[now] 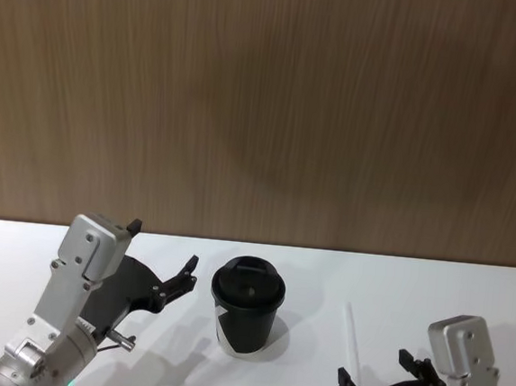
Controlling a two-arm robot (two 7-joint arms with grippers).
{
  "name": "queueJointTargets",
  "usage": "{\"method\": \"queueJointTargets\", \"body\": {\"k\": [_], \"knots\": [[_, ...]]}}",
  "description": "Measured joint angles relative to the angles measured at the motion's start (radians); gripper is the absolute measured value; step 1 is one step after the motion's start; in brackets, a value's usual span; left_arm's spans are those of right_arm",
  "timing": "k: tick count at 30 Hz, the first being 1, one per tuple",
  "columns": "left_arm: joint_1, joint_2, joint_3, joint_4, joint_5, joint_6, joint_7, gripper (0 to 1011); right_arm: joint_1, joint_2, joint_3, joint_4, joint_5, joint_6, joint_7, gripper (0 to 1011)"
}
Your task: Pick up the straw with one hand, pass it to the other hand, and insert it into the cup.
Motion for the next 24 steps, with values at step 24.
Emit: {"method": "queueJointTargets", "body": {"k": [24], "knots": [[0.0,0.0,0.0,0.0,0.0,0.0,0.0,1000,-0.015,-0.03,-0.004,0.024,-0.004,0.055,0.021,1001]]}}
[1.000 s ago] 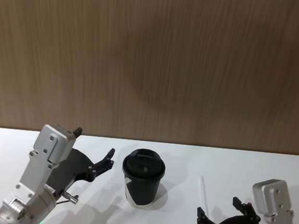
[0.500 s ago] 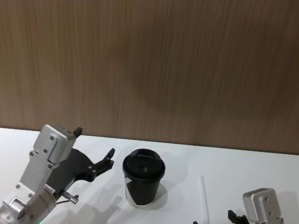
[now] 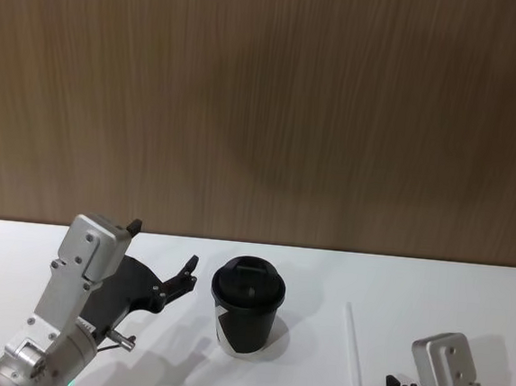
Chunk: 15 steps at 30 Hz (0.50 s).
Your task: Pick up the straw with one hand, pass it to the other hand, and insert it into the cup.
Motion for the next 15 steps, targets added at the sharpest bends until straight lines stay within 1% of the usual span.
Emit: {"method": "queueJointTargets", "body": {"k": [15], "knots": [[0.0,0.0,0.0,0.0,0.0,0.0,0.0,1000,-0.016,-0.047,0.025,-0.002,0.026,0.034,-0.014,1001]]}}
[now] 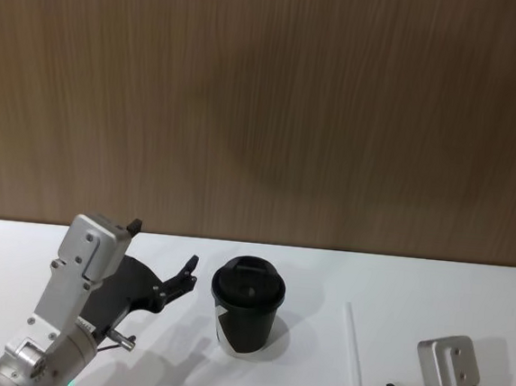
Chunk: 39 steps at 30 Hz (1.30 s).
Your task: Pick up the straw with one hand, pass it to the other hand, and insert it into the cup.
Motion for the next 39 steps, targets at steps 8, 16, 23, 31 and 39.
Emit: {"method": "queueJointTargets", "body": {"k": [8,16,23,31,39], "knots": [[0.0,0.0,0.0,0.0,0.0,0.0,0.0,1000,-0.003,-0.012,0.007,-0.005,0.009,0.019,0.005,1001],[0.0,0.0,0.0,0.0,0.0,0.0,0.0,1000,-0.005,-0.015,0.012,-0.009,0.013,0.037,0.015,1001],[0.0,0.0,0.0,0.0,0.0,0.0,0.0,1000,-0.006,-0.016,0.015,-0.015,0.014,0.056,0.029,1001],[0.0,0.0,0.0,0.0,0.0,0.0,0.0,1000,-0.006,-0.016,0.016,-0.018,0.014,0.068,0.038,978],[0.0,0.0,0.0,0.0,0.0,0.0,0.0,1000,-0.006,-0.016,0.017,-0.02,0.014,0.073,0.043,769]]}}
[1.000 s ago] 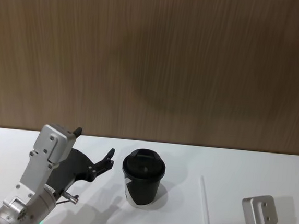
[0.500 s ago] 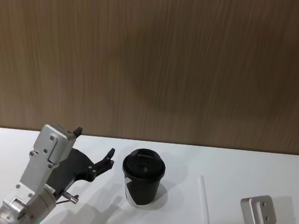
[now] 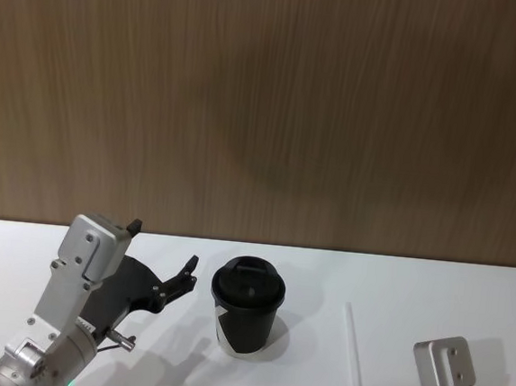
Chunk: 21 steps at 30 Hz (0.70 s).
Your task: Pick up the straw with one hand, pass it to the other hand, and insert it into the cup.
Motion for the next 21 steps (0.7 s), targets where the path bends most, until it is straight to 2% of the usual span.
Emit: {"method": "queueJointTargets", "body": {"k": [3,4,6,7,11,15,18,21], "knots": [[0.0,0.0,0.0,0.0,0.0,0.0,0.0,1000,0.0,0.0,0.001,0.0,0.0,0.002,0.001,698],[0.0,0.0,0.0,0.0,0.0,0.0,0.0,1000,0.0,0.0,0.001,0.0,0.0,0.002,0.002,642],[0.0,0.0,0.0,0.0,0.0,0.0,0.0,1000,0.0,0.0,0.001,-0.001,0.0,0.003,0.002,596],[0.0,0.0,0.0,0.0,0.0,0.0,0.0,1000,0.0,0.0,0.001,-0.001,0.0,0.004,0.003,533],[0.0,0.0,0.0,0.0,0.0,0.0,0.0,1000,0.0,0.0,0.001,-0.001,0.0,0.004,0.003,440],[0.0,0.0,0.0,0.0,0.0,0.0,0.0,1000,0.0,0.0,0.001,-0.002,-0.001,0.005,0.004,270],[0.0,0.0,0.0,0.0,0.0,0.0,0.0,1000,0.0,0.0,0.001,-0.002,-0.001,0.005,0.004,212],[0.0,0.0,0.0,0.0,0.0,0.0,0.0,1000,0.0,0.0,0.001,-0.002,-0.001,0.006,0.005,79]]}}
